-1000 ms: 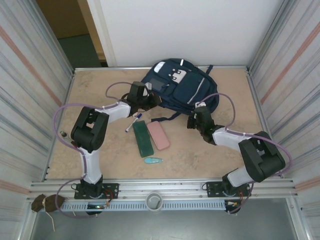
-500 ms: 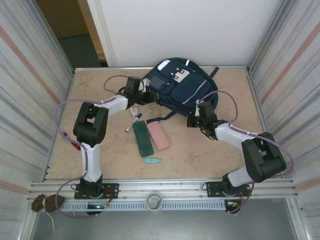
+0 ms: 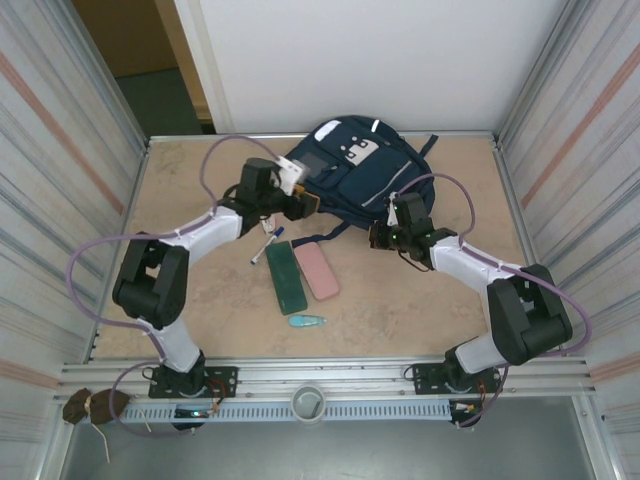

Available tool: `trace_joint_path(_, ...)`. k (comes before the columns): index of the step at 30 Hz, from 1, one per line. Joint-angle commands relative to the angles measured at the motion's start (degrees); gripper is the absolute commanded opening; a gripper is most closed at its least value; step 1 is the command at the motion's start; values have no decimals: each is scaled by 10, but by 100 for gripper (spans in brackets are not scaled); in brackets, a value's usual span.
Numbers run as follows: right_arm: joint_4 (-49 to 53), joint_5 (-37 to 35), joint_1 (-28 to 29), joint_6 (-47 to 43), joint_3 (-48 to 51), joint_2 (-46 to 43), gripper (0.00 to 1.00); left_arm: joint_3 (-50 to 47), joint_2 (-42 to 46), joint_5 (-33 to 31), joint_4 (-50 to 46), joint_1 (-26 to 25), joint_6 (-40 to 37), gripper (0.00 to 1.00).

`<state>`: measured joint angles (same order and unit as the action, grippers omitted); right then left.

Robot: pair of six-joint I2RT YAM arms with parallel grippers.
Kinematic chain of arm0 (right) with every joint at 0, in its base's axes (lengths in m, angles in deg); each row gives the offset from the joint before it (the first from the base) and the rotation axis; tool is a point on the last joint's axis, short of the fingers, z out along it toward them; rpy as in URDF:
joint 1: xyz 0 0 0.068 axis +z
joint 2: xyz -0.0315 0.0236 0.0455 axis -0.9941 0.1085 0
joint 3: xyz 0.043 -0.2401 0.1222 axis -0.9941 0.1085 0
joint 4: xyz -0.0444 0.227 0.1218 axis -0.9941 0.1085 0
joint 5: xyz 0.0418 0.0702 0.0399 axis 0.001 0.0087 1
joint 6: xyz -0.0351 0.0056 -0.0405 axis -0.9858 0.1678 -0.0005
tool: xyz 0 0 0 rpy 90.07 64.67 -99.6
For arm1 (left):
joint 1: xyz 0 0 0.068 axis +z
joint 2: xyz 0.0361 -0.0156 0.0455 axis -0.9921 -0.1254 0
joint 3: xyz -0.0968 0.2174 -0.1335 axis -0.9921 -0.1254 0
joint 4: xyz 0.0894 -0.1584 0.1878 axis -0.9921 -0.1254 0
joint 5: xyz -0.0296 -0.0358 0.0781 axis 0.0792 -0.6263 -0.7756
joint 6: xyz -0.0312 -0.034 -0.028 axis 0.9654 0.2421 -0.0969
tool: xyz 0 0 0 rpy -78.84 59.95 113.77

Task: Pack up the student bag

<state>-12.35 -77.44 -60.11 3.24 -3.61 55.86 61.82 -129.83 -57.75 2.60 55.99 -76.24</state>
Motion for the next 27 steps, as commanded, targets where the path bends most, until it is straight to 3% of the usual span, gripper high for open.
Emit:
trace_joint_path(1, 11, 40, 7, 13, -32, -13, 0, -22, 0, 8, 37, -51, -230, 60)
trace_joint_path(6, 13, 58, 7, 20, -40, -13, 0, 8, -49, -13, 41, -94, -355, 61)
trace_joint_path(13, 7, 75, 8, 25, -32, -14, 0, 67, -117, -66, 50, -109, -378, 57)
trace_joint_path(15, 7, 78, 8, 24, -30, -18, 0, 72, -127, -67, 59, -110, -380, 50)
trace_joint_path(21, 68, 28, -8, 14, -31, -35, 0, 52, -126, -73, 84, -95, -392, 11)
trace_joint_path(27, 147, -74, -36, 10, -38, -40, 0, -1, -91, -19, 132, -54, -378, 1)
